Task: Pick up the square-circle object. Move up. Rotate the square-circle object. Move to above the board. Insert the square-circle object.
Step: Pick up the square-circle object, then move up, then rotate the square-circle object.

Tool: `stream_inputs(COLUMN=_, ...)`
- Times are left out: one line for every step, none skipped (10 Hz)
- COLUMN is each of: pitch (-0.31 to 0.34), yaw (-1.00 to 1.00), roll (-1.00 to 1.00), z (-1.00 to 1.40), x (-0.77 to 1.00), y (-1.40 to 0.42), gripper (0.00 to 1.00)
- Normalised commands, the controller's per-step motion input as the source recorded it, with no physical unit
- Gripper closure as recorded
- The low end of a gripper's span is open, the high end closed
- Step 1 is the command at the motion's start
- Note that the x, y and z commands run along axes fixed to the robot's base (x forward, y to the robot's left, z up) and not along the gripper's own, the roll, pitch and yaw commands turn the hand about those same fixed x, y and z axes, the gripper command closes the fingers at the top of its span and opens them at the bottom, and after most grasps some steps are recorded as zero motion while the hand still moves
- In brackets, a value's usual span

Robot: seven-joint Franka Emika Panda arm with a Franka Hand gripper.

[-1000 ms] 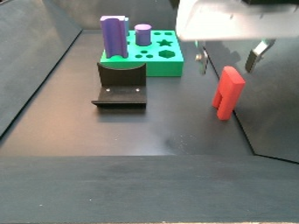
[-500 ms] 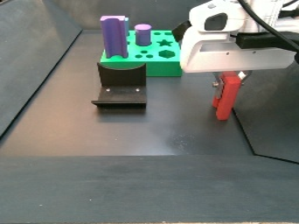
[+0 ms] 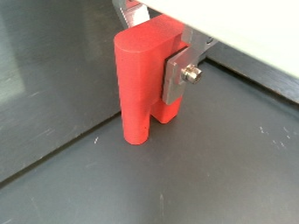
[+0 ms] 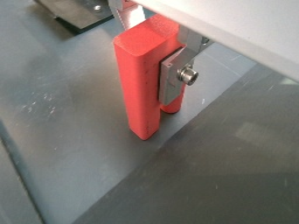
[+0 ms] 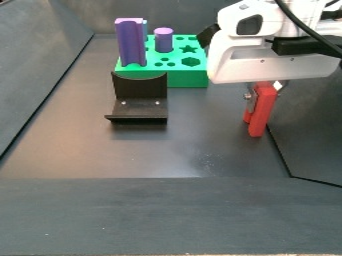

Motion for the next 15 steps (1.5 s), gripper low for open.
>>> stream_inputs(pitch=0.0, yaw=0.0, roll=0.0, z=0.0, x=0.0, y=0.0, gripper=1.0)
stream_inputs(pitch=0.0, yaw=0.0, roll=0.0, z=0.0, x=0.0, y=0.0, gripper=1.0)
stream_inputs(pitch=0.0, yaw=0.0, roll=0.0, z=0.0, x=0.0, y=0.0, gripper=1.0)
stream_inputs(pitch=0.0, yaw=0.0, roll=0.0, z=0.0, x=0.0, y=0.0, gripper=1.0)
stream_inputs(pitch=0.0, yaw=0.0, roll=0.0, z=0.0, x=0.0, y=0.0, gripper=1.0)
stream_inputs(pitch=0.0, yaw=0.0, roll=0.0, z=0.83, x=0.0, y=0.0, gripper=1.0)
stream_inputs(pitch=0.026, yaw=0.03, roll=0.0, z=0.79, x=-0.01, y=-0.07, gripper=1.0)
stream_inputs(pitch=0.038, yaw=0.03, roll=0.02, z=0.66, x=-0.03, y=-0.06, gripper=1.0)
stream_inputs(pitch=0.04, yaw=0.02, roll=0.06, z=0.5, x=-0.03, y=-0.03, gripper=1.0)
stream_inputs(pitch=0.044, yaw=0.02, roll=0.09, z=0.37, x=-0.03, y=-0.01, gripper=1.0)
stream_inputs(pitch=0.048, yaw=0.01, roll=0.11, z=0.24, x=-0.03, y=-0.01, gripper=1.0)
stream_inputs(pitch=0.0, yaw=0.0, roll=0.0, z=1.0, x=0.61, y=-0.56, gripper=1.0)
stream_inputs(pitch=0.021, yaw=0.01, roll=0.01, z=1.0, x=0.63, y=-0.58, gripper=1.0)
stream_inputs(pitch=0.088, yaw=0.02, roll=0.0, z=1.0, x=0.59, y=-0.54, gripper=1.0)
stream_inputs(pitch=0.106, yaw=0.02, roll=0.0, z=1.0, x=0.53, y=-0.45, gripper=1.0)
